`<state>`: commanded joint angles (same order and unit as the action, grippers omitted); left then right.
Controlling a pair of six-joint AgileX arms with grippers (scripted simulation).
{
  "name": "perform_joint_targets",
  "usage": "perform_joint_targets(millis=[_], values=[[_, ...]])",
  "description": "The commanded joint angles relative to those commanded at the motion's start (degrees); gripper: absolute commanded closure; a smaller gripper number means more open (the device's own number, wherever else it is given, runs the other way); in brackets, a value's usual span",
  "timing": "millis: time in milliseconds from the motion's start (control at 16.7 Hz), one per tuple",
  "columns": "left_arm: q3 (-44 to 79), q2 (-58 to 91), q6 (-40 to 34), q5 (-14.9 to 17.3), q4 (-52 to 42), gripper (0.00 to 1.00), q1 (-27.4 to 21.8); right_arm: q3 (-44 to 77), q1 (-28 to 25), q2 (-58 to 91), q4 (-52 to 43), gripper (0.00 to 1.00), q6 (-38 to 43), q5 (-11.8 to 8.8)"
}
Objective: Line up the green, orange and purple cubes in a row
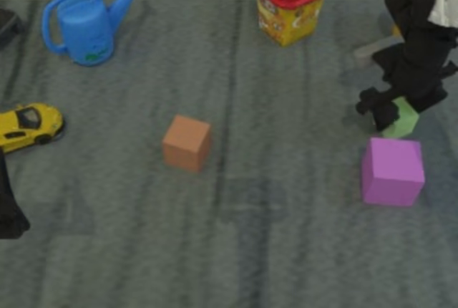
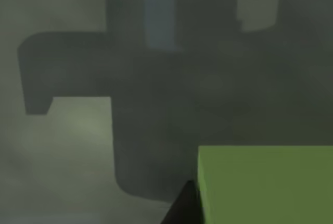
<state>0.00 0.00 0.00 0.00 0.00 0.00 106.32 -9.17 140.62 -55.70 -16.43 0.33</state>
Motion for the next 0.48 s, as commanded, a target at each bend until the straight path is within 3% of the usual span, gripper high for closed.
perform_joint_targets(millis=[120, 480], values=[[0.0, 0.0, 0.0, 0.0, 0.0, 0.0, 0.0, 0.0, 0.0, 0.0, 0.0, 0.98, 0.0, 0.0], [0.0, 0.0, 0.0, 0.0, 0.0, 0.0, 0.0, 0.0, 0.0, 0.0, 0.0, 1.0, 0.0, 0.0]])
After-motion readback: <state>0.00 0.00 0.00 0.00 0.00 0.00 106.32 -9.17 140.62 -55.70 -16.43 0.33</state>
